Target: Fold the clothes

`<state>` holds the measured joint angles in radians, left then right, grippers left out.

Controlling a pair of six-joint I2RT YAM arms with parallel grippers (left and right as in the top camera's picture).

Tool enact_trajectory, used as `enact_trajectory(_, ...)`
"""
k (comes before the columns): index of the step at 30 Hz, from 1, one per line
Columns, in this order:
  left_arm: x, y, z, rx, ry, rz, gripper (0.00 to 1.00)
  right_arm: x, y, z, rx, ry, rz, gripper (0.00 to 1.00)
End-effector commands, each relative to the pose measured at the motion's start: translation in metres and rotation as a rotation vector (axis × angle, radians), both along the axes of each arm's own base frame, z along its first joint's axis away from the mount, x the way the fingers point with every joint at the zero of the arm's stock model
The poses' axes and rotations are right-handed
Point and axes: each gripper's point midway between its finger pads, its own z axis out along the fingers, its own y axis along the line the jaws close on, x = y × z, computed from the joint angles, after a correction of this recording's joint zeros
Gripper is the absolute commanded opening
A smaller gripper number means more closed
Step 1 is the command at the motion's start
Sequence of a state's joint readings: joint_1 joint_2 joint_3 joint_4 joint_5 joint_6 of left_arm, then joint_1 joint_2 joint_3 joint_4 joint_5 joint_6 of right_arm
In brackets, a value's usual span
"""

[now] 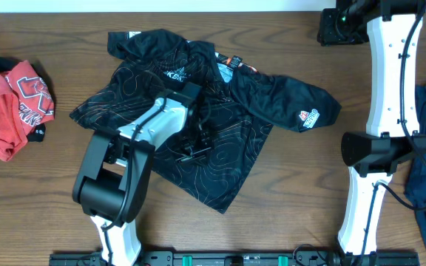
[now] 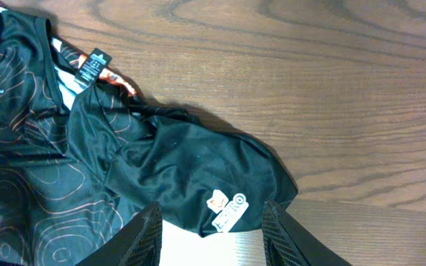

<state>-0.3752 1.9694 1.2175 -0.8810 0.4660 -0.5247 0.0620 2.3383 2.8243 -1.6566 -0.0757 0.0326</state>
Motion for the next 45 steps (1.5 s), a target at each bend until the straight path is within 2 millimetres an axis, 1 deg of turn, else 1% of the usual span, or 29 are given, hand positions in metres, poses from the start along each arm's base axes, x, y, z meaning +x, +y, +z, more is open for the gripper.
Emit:
enact_trajectory(1, 0.006, 0.018, -0.004, 0.008, 0.021, 0.072, 0.06, -0.005, -0.001, 0.013, 0.004, -0.026, 0.018, 0.42)
enact_trajectory(8, 0.027, 0.067, -0.007, 0.014, 0.025, 0.241, 0.06, -0.005, -0.001, 0.012, 0.004, -0.023, 0.018, 0.41)
enact_trajectory(11, 0.026, 0.082, -0.011, 0.015, 0.05, 0.27, 0.06, -0.005, -0.001, 0.012, 0.004, -0.024, 0.018, 0.4)
enact_trajectory(14, 0.02, 0.085, -0.023, 0.023, 0.092, 0.266, 0.06, -0.005, -0.001, 0.012, 0.004, -0.024, 0.018, 0.4)
enact_trajectory(17, 0.02, 0.085, -0.036, 0.026, 0.109, 0.268, 0.06, -0.005, -0.001, 0.013, 0.004, -0.024, 0.018, 0.4)
enact_trajectory(21, 0.03, 0.091, -0.054, 0.022, 0.09, 0.295, 0.06, -0.006, -0.001, 0.012, 0.004, -0.02, 0.018, 0.39)
enact_trajectory(23, 0.038, 0.101, -0.061, 0.023, 0.081, 0.345, 0.06, -0.007, -0.001, 0.012, 0.003, -0.016, 0.018, 0.39)
enact_trajectory(26, 0.049, 0.123, -0.067, 0.017, 0.06, 0.425, 0.06, -0.007, -0.001, 0.012, 0.003, -0.016, 0.018, 0.39)
enact_trajectory(29, 0.057, 0.156, -0.068, 0.021, 0.041, 0.523, 0.06, -0.007, -0.001, 0.012, 0.003, -0.016, 0.018, 0.39)
enact_trajectory(31, 0.058, 0.178, -0.069, 0.029, 0.038, 0.587, 0.06, -0.007, -0.001, 0.012, 0.003, -0.016, 0.018, 0.39)
enact_trajectory(33, 0.056, 0.207, -0.071, 0.055, 0.037, 0.657, 0.06, -0.007, -0.001, 0.012, 0.003, -0.016, 0.018, 0.4)
enact_trajectory(36, 0.053, 0.239, -0.072, 0.079, 0.025, 0.734, 0.06, -0.007, 0.0, 0.012, 0.003, -0.017, 0.019, 0.4)
enact_trajectory(38, 0.055, 0.262, -0.071, 0.097, 0.001, 0.776, 0.06, -0.007, 0.0, 0.012, 0.003, -0.017, 0.02, 0.4)
enact_trajectory(40, 0.063, 0.28, -0.068, 0.098, -0.049, 0.787, 0.06, -0.007, 0.0, 0.012, 0.003, -0.017, 0.02, 0.43)
enact_trajectory(42, 0.069, 0.295, -0.065, 0.122, -0.079, 0.802, 0.06, -0.007, 0.0, 0.012, 0.003, -0.017, 0.02, 0.5)
enact_trajectory(45, 0.085, 0.308, -0.056, 0.132, -0.138, 0.797, 0.06, -0.006, 0.0, 0.012, 0.004, -0.017, 0.02, 0.52)
